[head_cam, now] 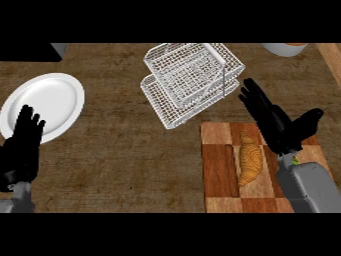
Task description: Pick the lemon from the cutting board and place it in the tiered basket
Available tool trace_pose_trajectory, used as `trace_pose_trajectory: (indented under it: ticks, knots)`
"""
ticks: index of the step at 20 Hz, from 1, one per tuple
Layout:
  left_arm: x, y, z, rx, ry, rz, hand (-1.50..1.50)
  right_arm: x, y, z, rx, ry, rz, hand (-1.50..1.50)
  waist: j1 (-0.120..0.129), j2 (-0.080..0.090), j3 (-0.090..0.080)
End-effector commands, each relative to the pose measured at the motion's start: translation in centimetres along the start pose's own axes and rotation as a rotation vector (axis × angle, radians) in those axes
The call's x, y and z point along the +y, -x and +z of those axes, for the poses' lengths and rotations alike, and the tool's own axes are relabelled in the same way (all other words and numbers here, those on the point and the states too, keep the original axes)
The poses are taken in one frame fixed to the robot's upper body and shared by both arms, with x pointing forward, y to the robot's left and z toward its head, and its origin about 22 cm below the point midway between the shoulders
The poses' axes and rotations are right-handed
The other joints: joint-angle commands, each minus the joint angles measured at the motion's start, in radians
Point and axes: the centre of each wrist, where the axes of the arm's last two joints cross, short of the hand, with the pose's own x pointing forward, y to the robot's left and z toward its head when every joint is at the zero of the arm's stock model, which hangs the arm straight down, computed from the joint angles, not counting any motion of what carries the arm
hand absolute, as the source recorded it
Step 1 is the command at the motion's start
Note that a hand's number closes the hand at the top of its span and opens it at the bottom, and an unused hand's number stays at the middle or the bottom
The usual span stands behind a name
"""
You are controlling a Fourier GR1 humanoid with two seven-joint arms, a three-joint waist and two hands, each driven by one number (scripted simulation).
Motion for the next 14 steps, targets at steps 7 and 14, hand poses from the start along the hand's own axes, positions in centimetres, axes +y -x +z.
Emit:
trace_pose_trajectory:
  ticks: [7, 14]
  knots:
    - [-1.7, -3.4, 0.0, -0.320, 0.309, -0.350, 0.00, 0.1, -11.2, -0.8, -0.299, -0.420, 0.576, 1.50, -0.081, -0.076, 0.027]
    - [-3.7, -3.1, 1.9, -0.457, 0.449, -0.452, 0.00, -5.3, -3.6, 6.5, -0.300, -0.413, 0.195, -1.50, -0.005, -0.015, 0.038]
